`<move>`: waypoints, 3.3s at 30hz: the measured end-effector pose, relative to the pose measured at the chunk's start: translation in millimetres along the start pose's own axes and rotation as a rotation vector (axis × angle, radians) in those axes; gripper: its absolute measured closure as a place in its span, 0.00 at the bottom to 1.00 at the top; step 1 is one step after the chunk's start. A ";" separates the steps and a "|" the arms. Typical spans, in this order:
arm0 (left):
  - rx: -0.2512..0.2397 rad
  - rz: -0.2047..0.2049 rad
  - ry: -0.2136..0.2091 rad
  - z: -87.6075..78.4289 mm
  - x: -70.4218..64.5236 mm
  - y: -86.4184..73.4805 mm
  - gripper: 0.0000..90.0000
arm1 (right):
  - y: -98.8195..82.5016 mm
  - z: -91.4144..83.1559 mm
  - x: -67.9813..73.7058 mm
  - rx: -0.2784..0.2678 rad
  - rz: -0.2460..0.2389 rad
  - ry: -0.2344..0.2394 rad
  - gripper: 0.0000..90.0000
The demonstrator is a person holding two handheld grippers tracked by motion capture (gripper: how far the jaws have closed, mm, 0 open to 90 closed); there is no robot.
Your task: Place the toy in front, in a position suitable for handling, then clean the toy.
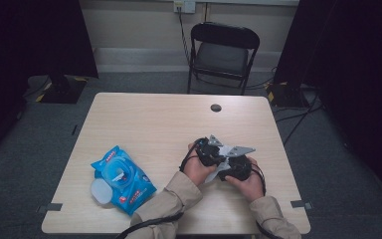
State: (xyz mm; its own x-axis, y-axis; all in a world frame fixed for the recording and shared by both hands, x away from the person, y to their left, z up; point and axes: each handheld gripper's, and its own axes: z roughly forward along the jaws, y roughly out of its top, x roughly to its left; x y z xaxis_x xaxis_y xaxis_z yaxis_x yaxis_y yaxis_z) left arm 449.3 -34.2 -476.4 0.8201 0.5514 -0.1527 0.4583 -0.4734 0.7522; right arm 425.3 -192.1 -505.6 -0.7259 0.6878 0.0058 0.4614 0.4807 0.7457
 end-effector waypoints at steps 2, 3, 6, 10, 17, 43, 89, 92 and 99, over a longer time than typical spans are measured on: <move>0.001 0.007 0.009 -0.9 0.7 1.1 0.99 | 0.0 0.0 0.0 0.000 0.000 0.000 0.28; -0.006 0.005 0.014 -1.2 1.4 1.5 0.99 | 0.0 0.0 0.1 0.000 0.000 0.000 0.28; -0.012 0.001 0.025 -3.0 5.4 2.1 0.98 | 0.0 0.0 0.1 0.000 0.000 0.000 0.28; -0.012 -0.006 0.032 -5.3 10.6 3.7 0.98 | 0.0 0.0 0.0 0.000 0.000 0.000 0.28; -0.029 -0.019 0.052 -6.6 20.2 6.0 0.98 | 0.0 -0.1 0.1 0.000 0.000 0.000 0.28; -0.039 -0.075 0.211 -32.7 64.0 -1.5 0.98 | 0.6 0.6 -0.9 0.000 -0.004 0.007 0.28; -0.041 -0.174 0.283 -68.9 67.7 -25.3 0.99 | 1.1 1.0 -1.5 0.001 -0.006 0.009 0.28; -0.040 -0.190 0.282 -73.3 67.7 -30.6 0.98 | 1.1 1.0 -1.5 0.001 -0.005 0.010 0.28; -0.030 -0.230 0.290 -77.8 66.0 -42.7 0.98 | 1.2 1.1 -1.7 0.001 -0.006 0.011 0.28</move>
State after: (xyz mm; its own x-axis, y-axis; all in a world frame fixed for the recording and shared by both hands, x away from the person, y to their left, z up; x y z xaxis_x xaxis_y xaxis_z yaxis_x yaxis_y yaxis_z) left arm 457.3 75.9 -468.7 0.5639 0.8148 -0.1347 0.6054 -0.2969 0.7384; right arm 427.6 -192.2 -505.5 -0.7339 0.6792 0.0085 0.4576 0.4851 0.7452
